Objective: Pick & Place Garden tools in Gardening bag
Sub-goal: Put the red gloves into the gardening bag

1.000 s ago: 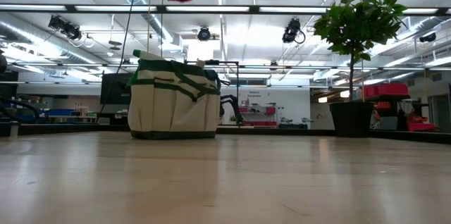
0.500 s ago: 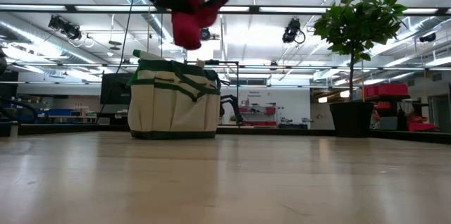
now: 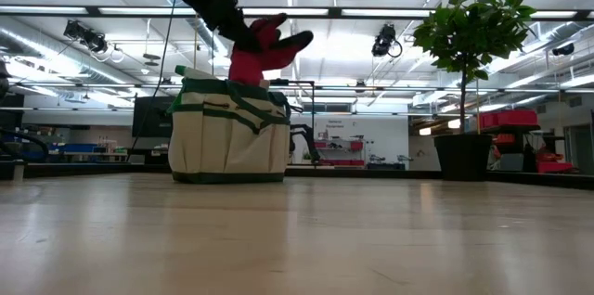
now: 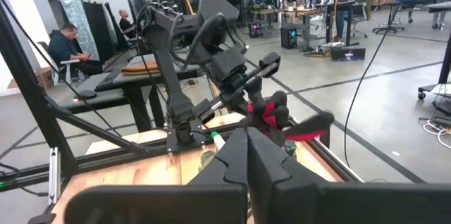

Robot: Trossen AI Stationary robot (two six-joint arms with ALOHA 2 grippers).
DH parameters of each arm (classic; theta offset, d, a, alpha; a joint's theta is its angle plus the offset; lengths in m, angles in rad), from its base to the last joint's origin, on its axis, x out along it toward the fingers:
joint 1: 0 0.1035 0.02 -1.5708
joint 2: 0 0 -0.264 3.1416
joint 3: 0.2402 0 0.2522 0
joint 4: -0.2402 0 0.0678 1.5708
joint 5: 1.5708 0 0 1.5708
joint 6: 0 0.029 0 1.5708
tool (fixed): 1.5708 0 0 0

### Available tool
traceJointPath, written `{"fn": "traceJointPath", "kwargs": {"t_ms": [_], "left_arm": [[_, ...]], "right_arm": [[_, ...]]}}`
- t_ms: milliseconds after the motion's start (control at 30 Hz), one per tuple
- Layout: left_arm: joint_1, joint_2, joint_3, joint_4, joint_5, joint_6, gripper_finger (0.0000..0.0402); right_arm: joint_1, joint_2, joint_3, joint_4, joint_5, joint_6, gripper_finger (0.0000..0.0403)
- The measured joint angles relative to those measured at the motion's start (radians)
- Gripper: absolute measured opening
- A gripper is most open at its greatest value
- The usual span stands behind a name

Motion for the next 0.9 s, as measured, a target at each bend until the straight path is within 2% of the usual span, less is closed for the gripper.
{"fn": "traceJointPath", "kwargs": {"t_ms": [600,733,900], "left_arm": [[0.0,0.052,-0.001,-0.042,-0.012,0.062,0.003],[0.0,0.051,-0.001,-0.07,-0.017,0.095,0.0051],[0.0,0.05,-0.001,-0.083,-0.017,0.103,0.0099]], "right_arm": [[0.0,0.0,0.0,0.001,0.0,0.0,0.0],[0.0,0.0,0.0,0.002,0.0,0.0,0.0],[0.0,0.0,0.0,0.002,0.0,0.0,0.0]]}}
